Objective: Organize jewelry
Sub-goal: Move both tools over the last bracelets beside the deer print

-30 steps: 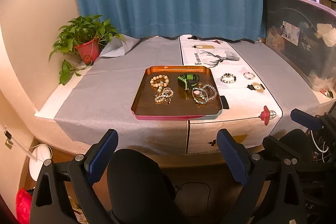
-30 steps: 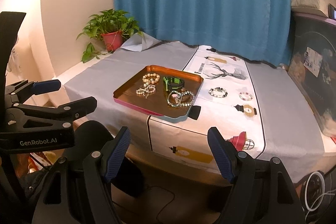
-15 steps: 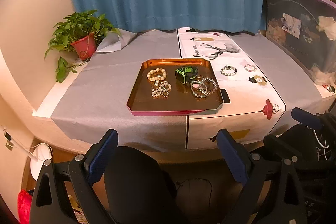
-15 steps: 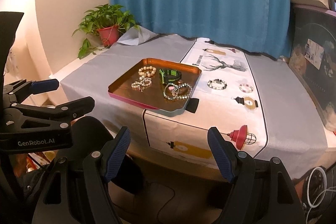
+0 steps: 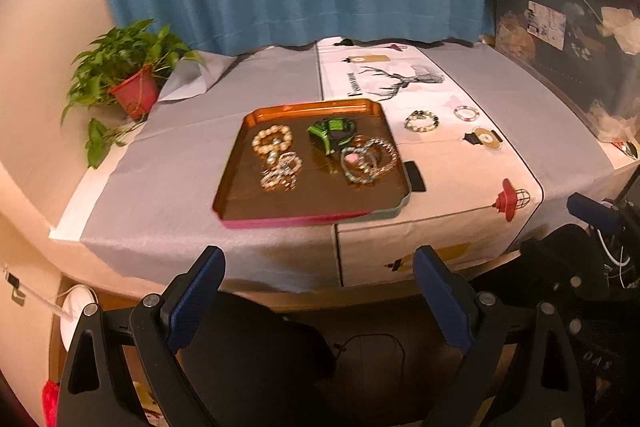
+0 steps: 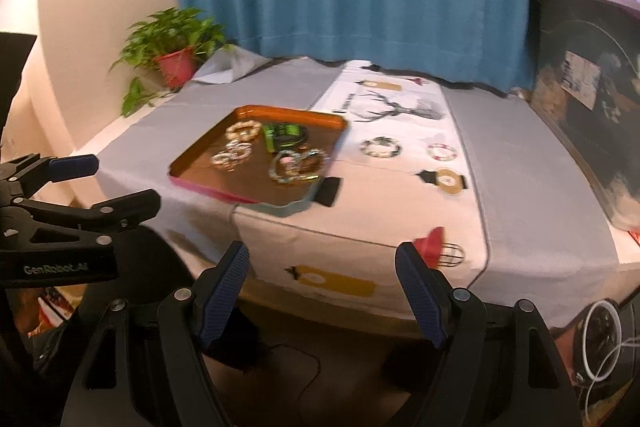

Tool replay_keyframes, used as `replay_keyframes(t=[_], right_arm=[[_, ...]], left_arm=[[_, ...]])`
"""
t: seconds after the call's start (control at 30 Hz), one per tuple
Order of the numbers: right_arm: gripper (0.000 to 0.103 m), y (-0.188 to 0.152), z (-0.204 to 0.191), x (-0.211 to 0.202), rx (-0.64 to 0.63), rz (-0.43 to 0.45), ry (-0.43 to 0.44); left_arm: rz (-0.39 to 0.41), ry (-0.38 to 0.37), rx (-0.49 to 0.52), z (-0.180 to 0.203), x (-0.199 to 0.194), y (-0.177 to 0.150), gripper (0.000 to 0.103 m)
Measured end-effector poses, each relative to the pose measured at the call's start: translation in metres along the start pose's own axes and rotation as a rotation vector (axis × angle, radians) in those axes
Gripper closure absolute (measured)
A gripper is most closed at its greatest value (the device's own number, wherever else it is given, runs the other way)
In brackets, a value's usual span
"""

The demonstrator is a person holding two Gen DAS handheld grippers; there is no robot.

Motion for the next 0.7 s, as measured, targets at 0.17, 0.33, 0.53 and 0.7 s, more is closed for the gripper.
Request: replay_keyframes(t=[0.17,0.33,0.53,0.7], right_arm=[[0.027,0.012,0.042,0.008,0.070,0.016,-0.065],[0.027,0.032,0.096,0.028,0.136,0.013,-0.139],[0.027,0.068,0.153,0.070,0.186,0.008,-0.199],[0.027,0.098,0.183,0.123,0.202,-0.021,-0.215]], left_arm=[[-0.005,-0.027,0.034,0.014,0.019,0.026,0.009],[-0.018,-0.069,0.078,0.037,0.048,0.061,0.009],[-0.045,-0.139,0.119,0.067,0.097,0.121,0.009],[-0.078,-0.141,0.183,0.093,0.149,0.168,0.009]])
Point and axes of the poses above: each gripper's, at about its wrist camera, not at the fingertips, and x roughly the way its jaws point, z to its right, y to its top, the point moved 1 cm from there along x, roughly the way its jaws point, and after that the axes turned 7 degrees about x, right-handed, at the moved point
